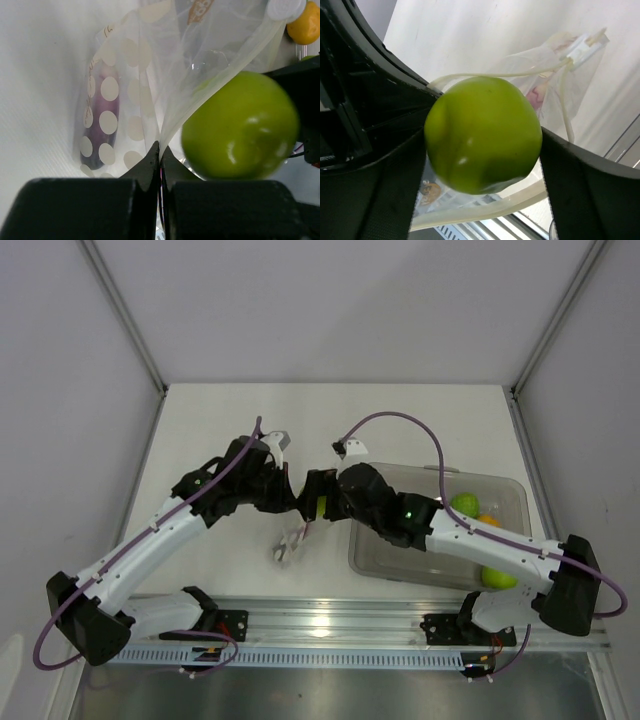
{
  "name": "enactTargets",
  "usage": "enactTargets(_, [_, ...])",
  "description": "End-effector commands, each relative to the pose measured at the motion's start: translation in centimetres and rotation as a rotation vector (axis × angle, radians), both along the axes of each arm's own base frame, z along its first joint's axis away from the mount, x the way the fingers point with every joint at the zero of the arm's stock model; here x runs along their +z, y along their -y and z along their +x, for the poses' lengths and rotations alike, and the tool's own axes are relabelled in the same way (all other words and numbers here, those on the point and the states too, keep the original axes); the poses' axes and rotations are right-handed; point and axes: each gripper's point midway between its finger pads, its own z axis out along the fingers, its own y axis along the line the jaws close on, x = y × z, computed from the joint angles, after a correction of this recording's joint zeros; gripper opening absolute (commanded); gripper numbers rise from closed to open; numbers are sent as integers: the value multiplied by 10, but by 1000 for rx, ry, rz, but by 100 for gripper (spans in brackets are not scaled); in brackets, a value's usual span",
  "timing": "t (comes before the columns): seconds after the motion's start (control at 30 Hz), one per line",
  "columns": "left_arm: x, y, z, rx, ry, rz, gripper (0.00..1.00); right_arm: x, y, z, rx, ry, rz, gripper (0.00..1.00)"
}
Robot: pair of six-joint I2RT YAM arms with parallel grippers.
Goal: Place the food in the zip-top bag and seal the zipper
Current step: Place the fake fruit in the zipper food storage bag, then pick up the fake fruit from the bin.
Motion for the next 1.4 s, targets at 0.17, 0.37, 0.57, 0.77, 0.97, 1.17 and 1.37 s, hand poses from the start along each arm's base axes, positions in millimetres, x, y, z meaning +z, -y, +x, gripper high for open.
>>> enactTargets(0.17, [16, -2, 0, 12, 44, -25, 1, 48, 2, 9, -29, 74, 12, 99])
enactTargets(0.37, [21, 1, -2, -4, 48, -40, 1, 80, 13, 10, -56, 101, 33, 99])
enactTargets(0.57, [58, 4, -8, -28, 93, -113, 1, 108, 79, 20, -277, 97, 42, 99])
enactTargets(0.77, [78, 4, -11, -38, 124, -143, 1, 71, 186, 30, -564, -59, 27, 99])
enactTargets(0.97, [48, 15, -10, -66, 62, -146, 1, 5, 288, 39, -803, -271, -38, 99])
enactTargets(1.17, [39, 14, -5, -56, 57, -113, 1, -52, 351, 36, -978, -475, -84, 99])
enactTargets(1.37, [36, 16, -3, -60, 54, -108, 1, -79, 371, 44, -1042, -514, -83, 99])
